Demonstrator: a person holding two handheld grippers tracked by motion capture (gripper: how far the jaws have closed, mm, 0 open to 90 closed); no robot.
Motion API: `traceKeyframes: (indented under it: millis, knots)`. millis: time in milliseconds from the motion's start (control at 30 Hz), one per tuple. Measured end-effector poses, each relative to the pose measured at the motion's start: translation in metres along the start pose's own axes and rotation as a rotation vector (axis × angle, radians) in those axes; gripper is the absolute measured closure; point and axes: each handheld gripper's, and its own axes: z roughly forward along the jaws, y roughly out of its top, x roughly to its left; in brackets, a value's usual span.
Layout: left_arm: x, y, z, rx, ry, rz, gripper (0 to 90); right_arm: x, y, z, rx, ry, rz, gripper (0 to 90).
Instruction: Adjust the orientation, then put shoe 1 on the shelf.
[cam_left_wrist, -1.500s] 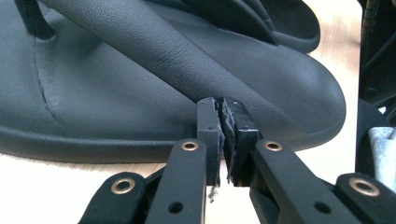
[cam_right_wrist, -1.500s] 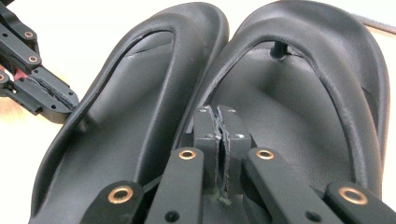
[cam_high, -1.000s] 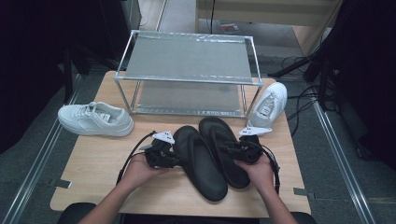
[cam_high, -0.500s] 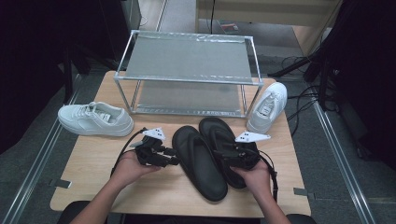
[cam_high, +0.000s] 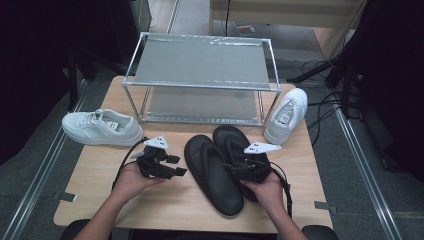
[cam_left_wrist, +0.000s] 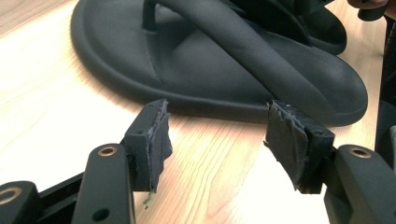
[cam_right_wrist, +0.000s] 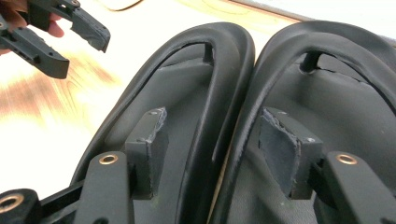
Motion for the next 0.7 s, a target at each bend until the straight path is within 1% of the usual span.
traceKeyframes:
  millis: [200,300,367,400,500,667,700]
  knots:
    - [0.001,-0.011,-0.009,-0.011,0.023,-0.027,38.7,-0.002,0.004,0.007,0.001,-0.012,-0.007,42.5]
    - [0.001,-0.016,-0.015,-0.017,0.040,-0.042,38.6,-0.003,0.007,0.010,0.015,-0.015,0.009,42.6]
    - [0.001,-0.017,-0.016,-0.023,0.040,-0.048,38.5,-0.004,0.007,0.010,0.016,-0.015,0.007,42.7]
    - [0.001,-0.021,-0.019,-0.028,0.051,-0.058,38.5,-0.004,0.008,0.010,0.014,-0.021,0.003,42.9]
    - [0.002,-0.023,-0.023,-0.035,0.062,-0.066,38.5,-0.005,0.009,0.012,0.016,-0.019,0.008,42.8]
    - [0.003,-0.025,-0.023,-0.039,0.067,-0.077,38.4,-0.004,0.008,0.018,0.045,-0.027,-0.002,43.6]
    - [0.003,-0.025,-0.024,-0.037,0.070,-0.078,38.4,-0.003,0.008,0.022,0.064,-0.041,-0.006,47.0]
